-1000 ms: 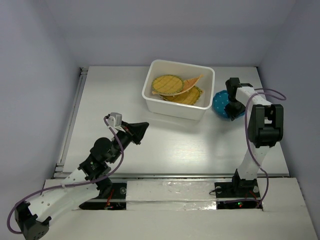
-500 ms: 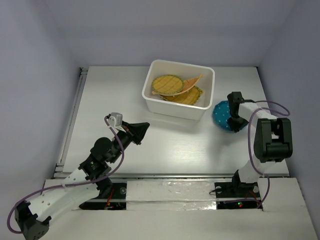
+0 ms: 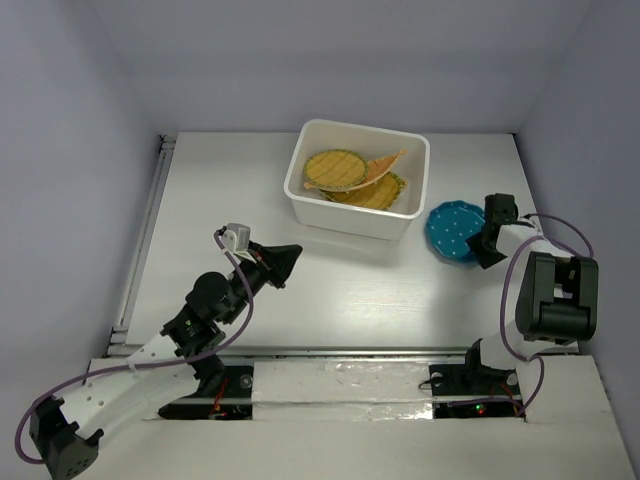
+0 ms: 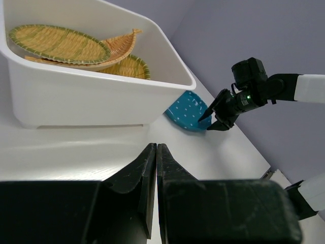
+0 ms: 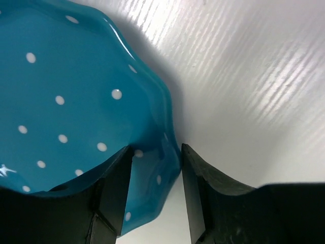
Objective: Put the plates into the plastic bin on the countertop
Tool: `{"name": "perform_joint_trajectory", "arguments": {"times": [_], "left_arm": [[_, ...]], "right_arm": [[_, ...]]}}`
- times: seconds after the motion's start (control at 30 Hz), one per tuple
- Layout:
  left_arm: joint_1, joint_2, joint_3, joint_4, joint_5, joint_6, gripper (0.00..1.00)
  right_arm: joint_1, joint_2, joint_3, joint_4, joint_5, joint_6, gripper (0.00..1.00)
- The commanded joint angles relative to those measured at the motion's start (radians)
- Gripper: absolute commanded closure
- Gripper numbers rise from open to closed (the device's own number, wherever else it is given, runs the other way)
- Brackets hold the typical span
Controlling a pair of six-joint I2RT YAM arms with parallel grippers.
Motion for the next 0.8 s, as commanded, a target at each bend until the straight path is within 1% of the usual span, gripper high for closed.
{"name": "perform_joint_trajectory", "arguments": {"times": [0.0, 0.07, 0.13, 0.2, 0.23, 0.27, 0.3, 0.43, 0.47, 0.5, 0.7, 0.73, 0.77], "left_arm": [[-0.003, 0.008, -0.006, 0.062, 0.009, 0.002, 0.98], [-0.003, 0.011, -0.006, 0.064, 0.014, 0.000, 0.97], [-0.003, 0.013, -0.006, 0.065, 0.014, 0.000, 0.98], [-0.003, 0.011, -0.006, 0.064, 0.014, 0.000, 0.98], [-0.003, 0.011, -0.007, 0.064, 0.014, 0.000, 0.98], [-0.003, 0.011, -0.007, 0.064, 0.009, 0.000, 0.98], [-0.003, 0.013, -0.007, 0.064, 0.008, 0.002, 0.98], [-0.003, 0.022, -0.004, 0.062, 0.008, 0.004, 0.98], [-0.003, 0.020, -0.004, 0.062, 0.005, 0.004, 0.98], [-0.003, 0.020, -0.004, 0.062, 0.004, 0.004, 0.98], [-0.003, 0.023, -0.006, 0.061, -0.003, 0.005, 0.98], [-0.003, 0.023, -0.006, 0.062, -0.005, 0.007, 0.98], [-0.003, 0.025, -0.006, 0.062, -0.005, 0.007, 0.98]], "right_arm": [[-0.020, 0.013, -0.031, 0.066, -0.062, 0.004, 0.51], [-0.020, 0.036, -0.014, 0.040, -0.079, 0.002, 0.52], [-0.020, 0.033, -0.023, 0.041, -0.079, -0.001, 0.56], [-0.020, 0.027, -0.028, 0.046, -0.082, -0.007, 0.58], [-0.020, 0.030, -0.020, 0.046, -0.084, -0.013, 0.63], [-0.020, 0.035, -0.019, 0.043, -0.084, -0.022, 0.72], [-0.020, 0.035, -0.017, 0.043, -0.084, -0.020, 0.84], [-0.020, 0.032, -0.022, 0.049, -0.084, -0.026, 0.90], [-0.020, 0.029, -0.025, 0.052, -0.085, -0.027, 0.93], [-0.020, 0.023, -0.032, 0.057, -0.085, -0.027, 1.00], [-0.020, -0.036, -0.098, 0.118, -0.079, -0.032, 1.00], [-0.020, -0.055, -0.114, 0.129, -0.076, -0.027, 1.00], [-0.020, -0.110, -0.132, 0.165, -0.073, -0.020, 1.00]]}}
